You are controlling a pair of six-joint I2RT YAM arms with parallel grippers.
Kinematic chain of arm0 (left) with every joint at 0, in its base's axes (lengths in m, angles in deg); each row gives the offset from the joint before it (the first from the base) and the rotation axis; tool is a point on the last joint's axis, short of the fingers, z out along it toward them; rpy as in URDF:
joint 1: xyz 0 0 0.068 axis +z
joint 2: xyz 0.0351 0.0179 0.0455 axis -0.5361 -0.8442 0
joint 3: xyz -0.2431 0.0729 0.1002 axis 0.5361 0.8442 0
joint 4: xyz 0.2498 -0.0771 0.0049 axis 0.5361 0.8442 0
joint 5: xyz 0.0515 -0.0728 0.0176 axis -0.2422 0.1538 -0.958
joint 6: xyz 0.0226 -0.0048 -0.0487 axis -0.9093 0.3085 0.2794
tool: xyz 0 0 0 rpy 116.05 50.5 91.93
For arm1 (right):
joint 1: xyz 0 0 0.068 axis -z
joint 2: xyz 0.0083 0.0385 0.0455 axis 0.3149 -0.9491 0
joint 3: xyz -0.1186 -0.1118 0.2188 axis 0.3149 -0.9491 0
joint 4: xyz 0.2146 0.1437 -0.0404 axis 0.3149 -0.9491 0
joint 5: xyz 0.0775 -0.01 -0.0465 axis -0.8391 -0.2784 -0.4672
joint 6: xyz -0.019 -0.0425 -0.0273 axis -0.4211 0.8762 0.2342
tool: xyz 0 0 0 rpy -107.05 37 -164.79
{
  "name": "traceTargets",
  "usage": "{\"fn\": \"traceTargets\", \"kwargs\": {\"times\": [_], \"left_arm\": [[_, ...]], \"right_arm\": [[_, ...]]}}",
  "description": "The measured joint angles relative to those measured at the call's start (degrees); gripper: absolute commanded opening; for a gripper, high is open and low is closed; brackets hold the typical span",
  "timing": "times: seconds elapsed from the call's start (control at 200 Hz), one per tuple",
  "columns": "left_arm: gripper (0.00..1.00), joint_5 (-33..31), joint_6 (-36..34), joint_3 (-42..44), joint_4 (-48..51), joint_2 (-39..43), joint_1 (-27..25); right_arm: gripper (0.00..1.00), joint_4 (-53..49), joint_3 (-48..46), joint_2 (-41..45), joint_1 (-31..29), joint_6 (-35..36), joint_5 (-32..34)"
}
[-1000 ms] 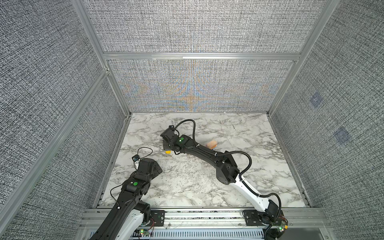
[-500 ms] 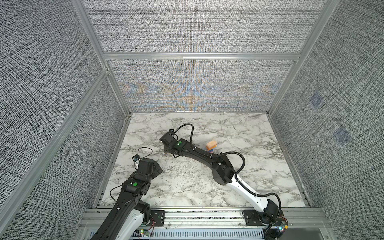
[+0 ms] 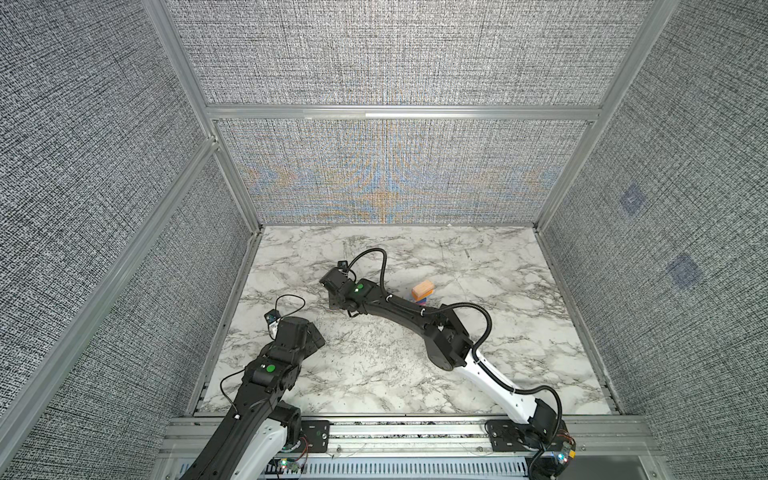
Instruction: Build the wood block tower
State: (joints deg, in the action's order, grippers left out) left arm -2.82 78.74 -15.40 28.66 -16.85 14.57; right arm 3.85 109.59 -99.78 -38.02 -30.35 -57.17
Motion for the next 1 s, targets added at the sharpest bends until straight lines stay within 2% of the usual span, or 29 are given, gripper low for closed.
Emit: {"fn": "traceTargets", "kwargs": {"times": [0.21,0.505,0.625,0.81,1.0], "left_arm": [[0.98,0.0,0.0,0.0,0.0,-0.1,0.0],[0.98,0.2,-0.1,-0.5,0.0,-2.0,0.0],[0.99,2.7,-2.1,-0.5,-1.4,-2.3,0.0],[0.98,7.3,-4.5,-0.6,-4.7,-3.8,0.0],[0.98,11.0,-5.7,-6.6,-6.2,-10.4,0.0]], "right_arm": [[0.28,0.2,-4.3,2.9,0.0,1.3,-1.4],[0.25,0.8,-12.0,10.0,0.0,5.1,-2.1],[0.25,1.2,-14.9,13.7,0.7,7.2,-3.6],[0.25,2.1,-22.3,23.4,3.9,10.6,-9.3],[0.25,1.3,-27.7,33.1,7.6,15.1,-14.9]]}}
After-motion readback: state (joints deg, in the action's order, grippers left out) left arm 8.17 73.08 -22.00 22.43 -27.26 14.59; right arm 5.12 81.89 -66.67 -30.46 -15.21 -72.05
